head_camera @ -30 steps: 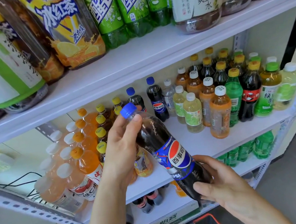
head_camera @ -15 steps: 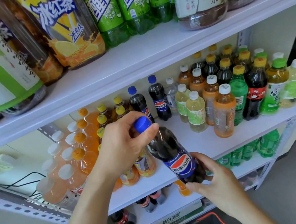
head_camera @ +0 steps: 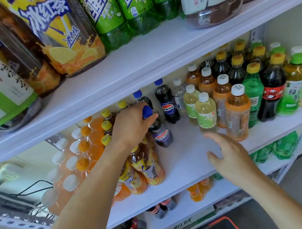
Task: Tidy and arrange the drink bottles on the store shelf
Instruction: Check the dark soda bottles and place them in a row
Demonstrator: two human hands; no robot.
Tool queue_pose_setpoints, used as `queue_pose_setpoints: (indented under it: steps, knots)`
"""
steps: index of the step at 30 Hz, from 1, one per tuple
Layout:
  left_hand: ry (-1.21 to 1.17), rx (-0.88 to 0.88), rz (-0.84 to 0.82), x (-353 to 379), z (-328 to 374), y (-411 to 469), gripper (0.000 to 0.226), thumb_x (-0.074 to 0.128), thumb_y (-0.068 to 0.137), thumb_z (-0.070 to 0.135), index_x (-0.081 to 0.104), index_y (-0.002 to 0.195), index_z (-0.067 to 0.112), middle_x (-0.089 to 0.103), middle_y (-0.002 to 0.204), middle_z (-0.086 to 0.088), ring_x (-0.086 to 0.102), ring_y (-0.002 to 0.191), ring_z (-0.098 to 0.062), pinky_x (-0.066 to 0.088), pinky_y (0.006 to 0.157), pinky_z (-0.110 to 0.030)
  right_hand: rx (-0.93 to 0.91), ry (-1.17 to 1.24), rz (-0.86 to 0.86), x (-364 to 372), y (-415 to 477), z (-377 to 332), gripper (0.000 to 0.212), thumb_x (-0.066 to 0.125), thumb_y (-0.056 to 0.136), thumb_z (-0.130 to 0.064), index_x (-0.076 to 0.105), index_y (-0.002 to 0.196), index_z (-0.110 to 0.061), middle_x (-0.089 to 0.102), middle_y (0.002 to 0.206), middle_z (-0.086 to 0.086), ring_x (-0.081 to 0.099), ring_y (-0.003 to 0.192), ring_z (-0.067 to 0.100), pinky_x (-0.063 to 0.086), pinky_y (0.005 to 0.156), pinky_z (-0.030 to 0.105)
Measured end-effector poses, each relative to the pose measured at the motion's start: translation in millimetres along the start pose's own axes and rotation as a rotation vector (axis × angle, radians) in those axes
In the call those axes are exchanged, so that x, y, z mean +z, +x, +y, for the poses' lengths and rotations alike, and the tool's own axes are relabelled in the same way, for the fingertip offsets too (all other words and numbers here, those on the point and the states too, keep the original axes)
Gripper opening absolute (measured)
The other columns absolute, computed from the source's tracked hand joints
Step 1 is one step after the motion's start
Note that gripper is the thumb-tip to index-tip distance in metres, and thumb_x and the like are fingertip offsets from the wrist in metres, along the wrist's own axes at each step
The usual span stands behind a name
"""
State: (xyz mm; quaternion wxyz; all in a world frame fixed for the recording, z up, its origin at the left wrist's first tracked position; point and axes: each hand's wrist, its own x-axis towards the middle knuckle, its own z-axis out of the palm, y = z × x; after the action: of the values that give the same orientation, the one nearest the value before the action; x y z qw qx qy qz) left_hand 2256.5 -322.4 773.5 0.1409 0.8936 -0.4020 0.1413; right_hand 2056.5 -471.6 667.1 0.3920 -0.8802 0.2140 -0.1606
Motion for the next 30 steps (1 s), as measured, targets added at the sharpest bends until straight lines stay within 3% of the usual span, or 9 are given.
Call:
queue_pose_setpoints:
  steps: [4, 8, 11, 13, 17, 23, 25, 28, 30]
  knots:
    - [0.314, -0.021, -0.082, 24, -14, 25, 0.038, 0.053, 0.093, 0.055, 0.055, 0.102, 0.018, 0.065, 0.086, -0.006, 0.063, 0.08, -0.029, 0.038, 0.058, -0.032, -0.112, -0.113, 0.104, -16, 46, -11, 0.051, 0.065, 0.086, -0.008, 0.052, 0.135, -0.012, 0.055, 0.135, 0.007, 0.052, 0.12, 0.029, 0.044, 0.094, 0.036]
    - [0.469, -0.063, -0.148, 42, -24, 43, 0.045, 0.049, 0.094, 0.058, 0.055, 0.108, 0.016, 0.067, 0.093, -0.006, 0.063, 0.081, -0.026, 0.036, 0.056, -0.031, -0.191, -0.253, 0.139, -23, 87, -19, 0.06, 0.068, 0.081, -0.008, 0.047, 0.138, -0.009, 0.048, 0.14, 0.015, 0.046, 0.126, 0.037, 0.043, 0.101, 0.047]
    - [0.498, -0.145, -0.156, 50, -24, 53, 0.047, 0.048, 0.095, 0.058, 0.055, 0.109, 0.015, 0.063, 0.089, -0.005, 0.058, 0.076, -0.025, 0.033, 0.054, -0.031, -0.13, -0.376, 0.07, -19, 111, -20, 0.07, 0.063, 0.086, -0.019, 0.031, 0.148, -0.016, 0.03, 0.153, 0.012, 0.03, 0.139, 0.034, 0.035, 0.11, 0.049]
    - [0.492, -0.197, -0.145, 53, -24, 59, 0.046, 0.049, 0.095, 0.056, 0.055, 0.112, 0.014, 0.066, 0.095, -0.008, 0.064, 0.085, -0.029, 0.033, 0.055, -0.032, -0.073, -0.435, 0.021, -15, 122, -18, 0.073, 0.061, 0.087, -0.023, 0.023, 0.15, -0.018, 0.022, 0.157, 0.011, 0.021, 0.143, 0.033, 0.031, 0.111, 0.052]
    - [0.507, -0.244, -0.116, 60, -24, 62, 0.044, 0.046, 0.099, 0.051, 0.051, 0.12, 0.013, 0.065, 0.095, -0.009, 0.066, 0.084, -0.03, 0.027, 0.047, -0.029, -0.003, -0.479, -0.019, -9, 132, -10, 0.076, 0.06, 0.088, -0.027, 0.019, 0.152, -0.016, 0.024, 0.155, 0.014, 0.021, 0.143, 0.036, 0.03, 0.112, 0.051]
    - [0.543, -0.225, -0.061, 62, -22, 64, 0.043, 0.046, 0.098, 0.046, 0.051, 0.126, 0.015, 0.061, 0.114, -0.01, 0.058, 0.107, -0.031, 0.041, 0.071, -0.037, -0.048, -0.447, -0.012, -7, 132, 3, 0.073, 0.062, 0.086, -0.02, 0.026, 0.149, -0.013, 0.023, 0.154, 0.013, 0.029, 0.138, 0.037, 0.034, 0.108, 0.044]
    - [0.587, -0.149, -0.006, 61, -15, 68, 0.04, 0.05, 0.095, 0.043, 0.054, 0.124, 0.015, 0.061, 0.115, -0.009, 0.057, 0.107, -0.031, 0.04, 0.072, -0.037, -0.066, -0.408, 0.023, -6, 129, 5, 0.07, 0.062, 0.086, -0.017, 0.029, 0.149, -0.015, 0.025, 0.154, 0.013, 0.03, 0.138, 0.037, 0.037, 0.106, 0.044]
    - [0.482, 0.012, -0.053, 66, 1, 83, 0.039, 0.054, 0.093, 0.028, 0.052, 0.129, 0.015, 0.063, 0.119, -0.01, 0.059, 0.107, -0.033, 0.048, 0.078, -0.041, -0.117, -0.3, 0.148, -4, 122, 5, 0.062, 0.06, 0.084, -0.008, 0.042, 0.144, -0.011, 0.037, 0.15, 0.015, 0.037, 0.135, 0.035, 0.041, 0.104, 0.044]
    - [0.35, 0.008, -0.127, 73, 13, 98, 0.043, 0.056, 0.093, 0.023, 0.049, 0.134, 0.011, 0.057, 0.129, -0.015, 0.055, 0.116, -0.036, 0.05, 0.085, -0.044, -0.165, -0.233, 0.221, -2, 116, 6, 0.055, 0.06, 0.083, -0.003, 0.051, 0.137, -0.006, 0.047, 0.144, 0.016, 0.044, 0.13, 0.037, 0.044, 0.102, 0.047]
